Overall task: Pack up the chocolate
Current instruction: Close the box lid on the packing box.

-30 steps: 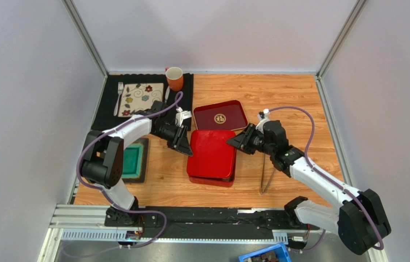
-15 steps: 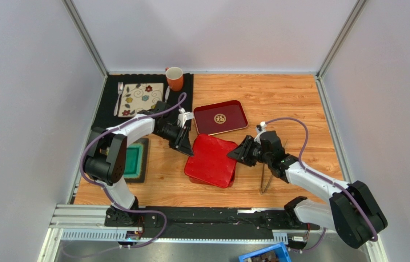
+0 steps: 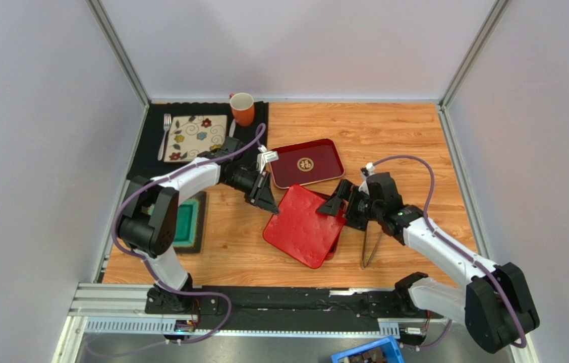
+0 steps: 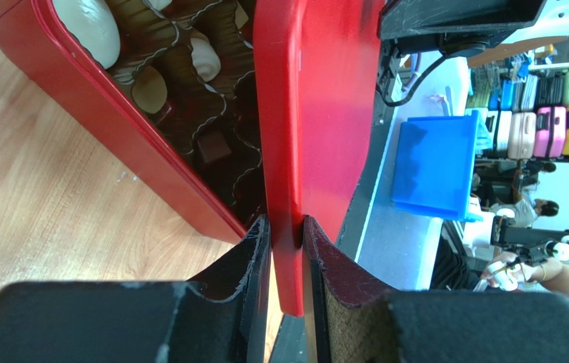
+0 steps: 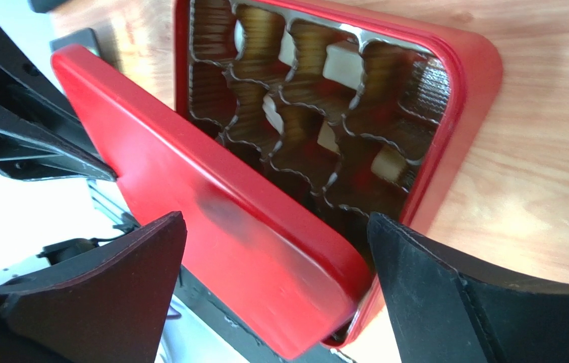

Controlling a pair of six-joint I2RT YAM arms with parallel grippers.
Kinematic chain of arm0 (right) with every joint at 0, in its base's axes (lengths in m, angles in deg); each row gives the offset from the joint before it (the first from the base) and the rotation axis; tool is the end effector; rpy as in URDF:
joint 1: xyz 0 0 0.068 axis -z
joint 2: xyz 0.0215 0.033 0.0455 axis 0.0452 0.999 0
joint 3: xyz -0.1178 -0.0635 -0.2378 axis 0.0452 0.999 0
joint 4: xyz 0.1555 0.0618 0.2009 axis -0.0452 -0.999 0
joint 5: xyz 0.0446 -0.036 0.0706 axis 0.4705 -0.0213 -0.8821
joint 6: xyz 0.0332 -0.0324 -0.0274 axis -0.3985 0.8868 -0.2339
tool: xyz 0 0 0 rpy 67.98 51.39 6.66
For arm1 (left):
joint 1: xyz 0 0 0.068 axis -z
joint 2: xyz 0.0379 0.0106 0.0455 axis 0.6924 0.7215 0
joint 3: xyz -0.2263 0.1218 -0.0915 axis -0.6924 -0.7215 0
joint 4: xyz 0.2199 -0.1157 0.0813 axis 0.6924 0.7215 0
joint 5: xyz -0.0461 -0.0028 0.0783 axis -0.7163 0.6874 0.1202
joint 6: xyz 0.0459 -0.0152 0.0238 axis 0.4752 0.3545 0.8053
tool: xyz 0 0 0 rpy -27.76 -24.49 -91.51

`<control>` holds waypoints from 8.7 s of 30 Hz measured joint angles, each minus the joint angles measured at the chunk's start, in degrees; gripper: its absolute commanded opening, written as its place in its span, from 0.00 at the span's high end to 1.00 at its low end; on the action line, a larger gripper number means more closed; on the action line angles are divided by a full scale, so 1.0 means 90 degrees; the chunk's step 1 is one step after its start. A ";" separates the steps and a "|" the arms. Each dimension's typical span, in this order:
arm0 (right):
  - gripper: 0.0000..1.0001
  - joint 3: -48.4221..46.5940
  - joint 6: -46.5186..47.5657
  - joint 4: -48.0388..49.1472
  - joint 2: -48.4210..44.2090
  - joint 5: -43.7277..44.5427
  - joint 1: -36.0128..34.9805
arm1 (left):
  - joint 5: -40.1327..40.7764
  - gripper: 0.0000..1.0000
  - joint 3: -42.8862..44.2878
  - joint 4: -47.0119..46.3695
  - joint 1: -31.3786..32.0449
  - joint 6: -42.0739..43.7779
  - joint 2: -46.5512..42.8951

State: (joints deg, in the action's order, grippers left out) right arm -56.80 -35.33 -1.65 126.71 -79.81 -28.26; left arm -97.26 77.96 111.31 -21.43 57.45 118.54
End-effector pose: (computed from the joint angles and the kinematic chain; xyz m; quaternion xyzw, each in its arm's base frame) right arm 0.1905 0.1048 0.1995 0.1013 0.9021 0.3565 0.2211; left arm 0.2887 -0.1528 0.1964 0.2661 0.8074 -0.5227 0.0640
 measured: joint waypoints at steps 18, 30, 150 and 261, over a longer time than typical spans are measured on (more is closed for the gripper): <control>0.07 -0.1790 0.1115 -0.2096 -0.0270 0.0619 0.0797 | -0.0187 0.83 -0.0685 -0.0692 -0.0197 -0.1022 0.0002; 0.29 -0.1819 0.1156 -0.1683 0.1571 0.0952 0.1236 | -0.0437 0.84 -0.0804 -0.1236 -0.0291 -0.2159 0.0197; 0.93 -0.1467 0.0889 -0.3723 -0.0204 0.2016 0.0058 | 0.1030 0.65 -0.0916 -0.2101 -0.0653 -0.2125 0.0515; 0.98 -0.3660 0.1321 -0.1581 0.4704 0.0330 0.0792 | 0.4979 0.83 -0.2023 -0.0610 0.3478 0.0692 -0.1627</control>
State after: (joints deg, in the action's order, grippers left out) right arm -89.74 -23.44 -15.87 169.05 -76.84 -21.14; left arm -52.46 59.75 105.82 9.87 63.68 103.90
